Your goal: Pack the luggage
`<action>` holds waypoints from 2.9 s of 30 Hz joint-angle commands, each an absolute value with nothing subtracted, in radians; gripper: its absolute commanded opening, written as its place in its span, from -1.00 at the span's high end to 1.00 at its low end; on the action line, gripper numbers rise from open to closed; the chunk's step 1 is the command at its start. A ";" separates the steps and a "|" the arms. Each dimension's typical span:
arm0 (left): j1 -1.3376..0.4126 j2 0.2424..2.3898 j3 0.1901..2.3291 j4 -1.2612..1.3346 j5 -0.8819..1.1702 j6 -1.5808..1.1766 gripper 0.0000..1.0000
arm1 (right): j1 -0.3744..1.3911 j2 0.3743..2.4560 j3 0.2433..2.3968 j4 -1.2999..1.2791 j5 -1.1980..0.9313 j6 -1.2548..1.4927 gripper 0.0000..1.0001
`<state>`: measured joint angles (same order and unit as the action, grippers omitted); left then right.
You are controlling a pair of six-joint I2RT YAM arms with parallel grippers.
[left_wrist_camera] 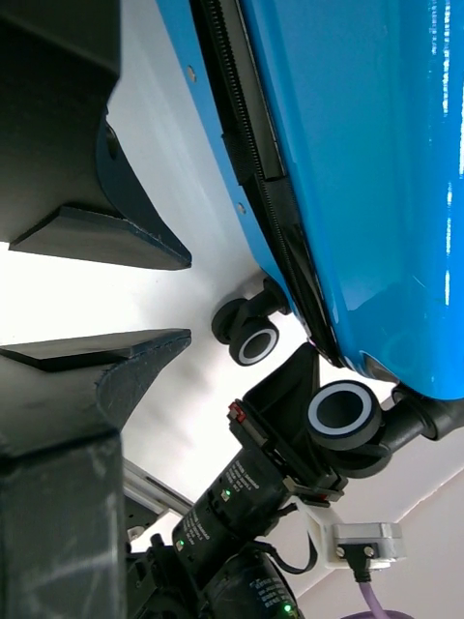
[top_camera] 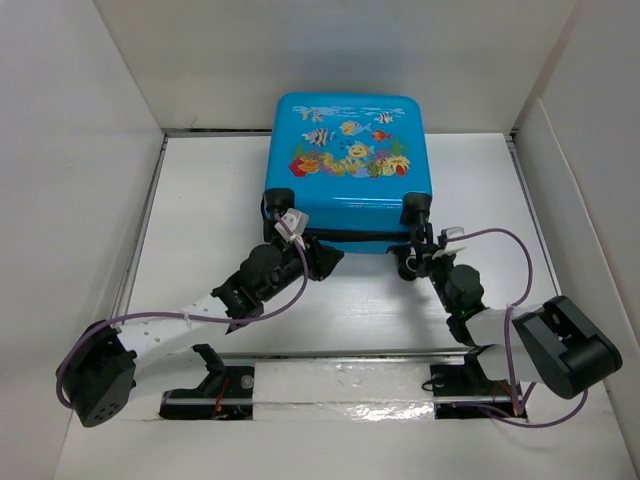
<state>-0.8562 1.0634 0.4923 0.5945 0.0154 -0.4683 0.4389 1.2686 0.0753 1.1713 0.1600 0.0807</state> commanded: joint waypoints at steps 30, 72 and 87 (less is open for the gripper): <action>-0.890 1.497 0.776 0.919 0.363 -0.520 -0.42 | 0.612 0.626 -0.012 0.619 0.561 0.431 0.22; -0.899 1.885 1.100 1.209 0.454 -0.742 -0.39 | 0.364 0.850 0.077 0.864 0.267 0.287 -0.08; -0.801 1.784 0.970 1.238 0.411 -0.758 -0.43 | 0.147 1.345 0.198 1.159 -0.318 0.323 -0.54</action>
